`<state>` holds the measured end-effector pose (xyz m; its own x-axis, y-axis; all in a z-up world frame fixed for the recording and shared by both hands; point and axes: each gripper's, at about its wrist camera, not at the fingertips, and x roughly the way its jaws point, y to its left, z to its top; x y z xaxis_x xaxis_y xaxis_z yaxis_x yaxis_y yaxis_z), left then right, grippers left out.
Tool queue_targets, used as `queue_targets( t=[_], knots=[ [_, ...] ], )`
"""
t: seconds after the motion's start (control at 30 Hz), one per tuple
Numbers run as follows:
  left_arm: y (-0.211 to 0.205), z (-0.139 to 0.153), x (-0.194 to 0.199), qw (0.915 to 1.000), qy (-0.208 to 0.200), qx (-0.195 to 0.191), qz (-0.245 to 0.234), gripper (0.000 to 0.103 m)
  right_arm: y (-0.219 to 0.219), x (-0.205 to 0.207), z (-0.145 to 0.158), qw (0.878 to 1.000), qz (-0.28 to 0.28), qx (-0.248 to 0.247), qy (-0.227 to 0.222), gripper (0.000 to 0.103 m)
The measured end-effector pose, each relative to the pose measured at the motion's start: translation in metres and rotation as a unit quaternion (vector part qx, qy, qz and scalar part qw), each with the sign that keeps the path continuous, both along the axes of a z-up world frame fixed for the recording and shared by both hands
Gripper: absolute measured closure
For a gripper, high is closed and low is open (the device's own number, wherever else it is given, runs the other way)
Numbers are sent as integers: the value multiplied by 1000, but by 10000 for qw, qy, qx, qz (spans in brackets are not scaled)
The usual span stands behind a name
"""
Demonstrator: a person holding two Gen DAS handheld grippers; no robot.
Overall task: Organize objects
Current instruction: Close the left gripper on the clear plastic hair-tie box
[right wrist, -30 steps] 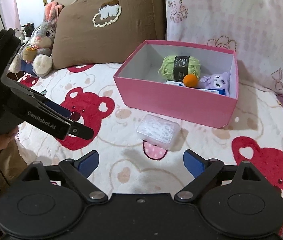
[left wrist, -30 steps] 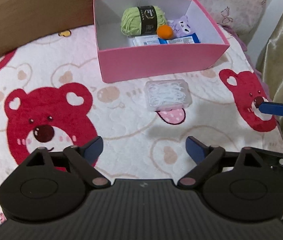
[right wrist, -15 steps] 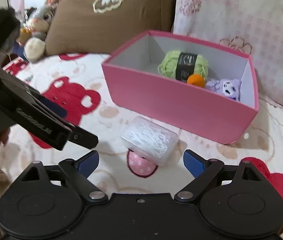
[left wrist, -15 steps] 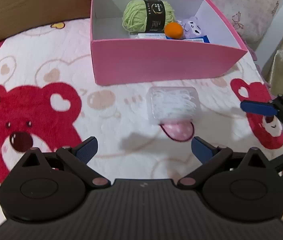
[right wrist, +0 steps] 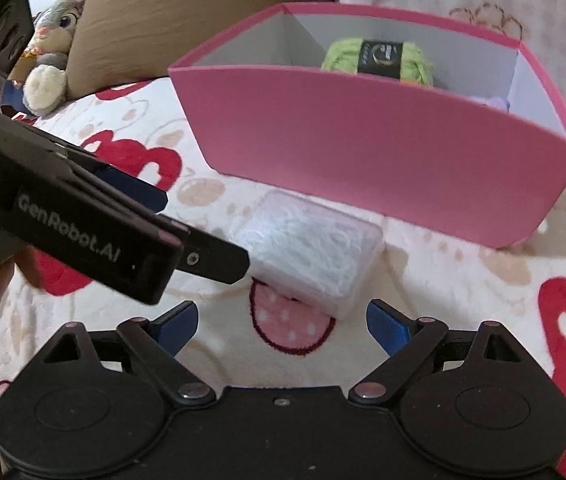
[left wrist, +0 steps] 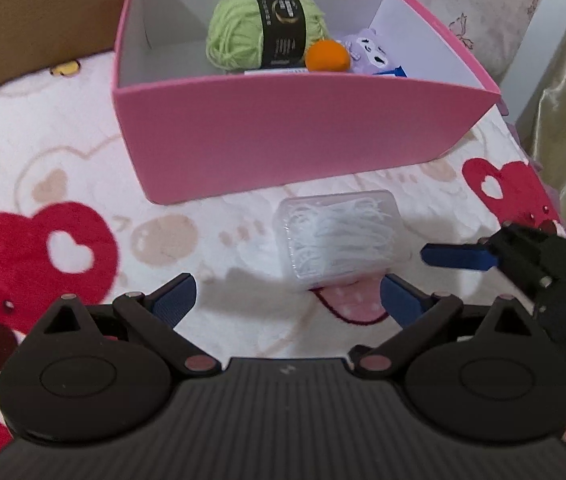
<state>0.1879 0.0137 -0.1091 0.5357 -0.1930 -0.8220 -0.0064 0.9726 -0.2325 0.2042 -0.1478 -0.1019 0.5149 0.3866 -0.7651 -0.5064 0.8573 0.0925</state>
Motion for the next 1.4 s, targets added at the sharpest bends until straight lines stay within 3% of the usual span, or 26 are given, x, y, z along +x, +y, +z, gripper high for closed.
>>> queue_targets(
  t=[0.13,0.4,0.47,0.57,0.63,0.97,1.23,1.4],
  knots=[
    [-5,-5,5,9998,-197,64,-37,5,-3,-1,-7,9996,-56,67,-250,10],
    [-5,-15,16,9990,-400,-204,-17,13,-6,5,-22,9986,-151,167,-480,12],
    [-3,-21,19,9990,-293,-331,5,30,-6,6,-24,9983,-112,219,-525,13],
    [3,-28,21,9959,-196,-879,64,43,-4,7,-27,9981,-116,82,-601,24],
    [3,-30,21,9946,-166,-1024,81,47,-5,9,-27,9980,-163,94,-602,33],
    [3,-35,24,9927,-129,-1170,268,46,-1,9,-37,9972,-97,61,-744,33],
    [-9,-26,14,9964,-236,-788,181,45,7,-3,-32,9969,-32,-45,-790,33],
    [-10,-16,6,9968,-186,-764,138,45,5,-11,-21,9969,148,-142,-763,33]
  ],
)
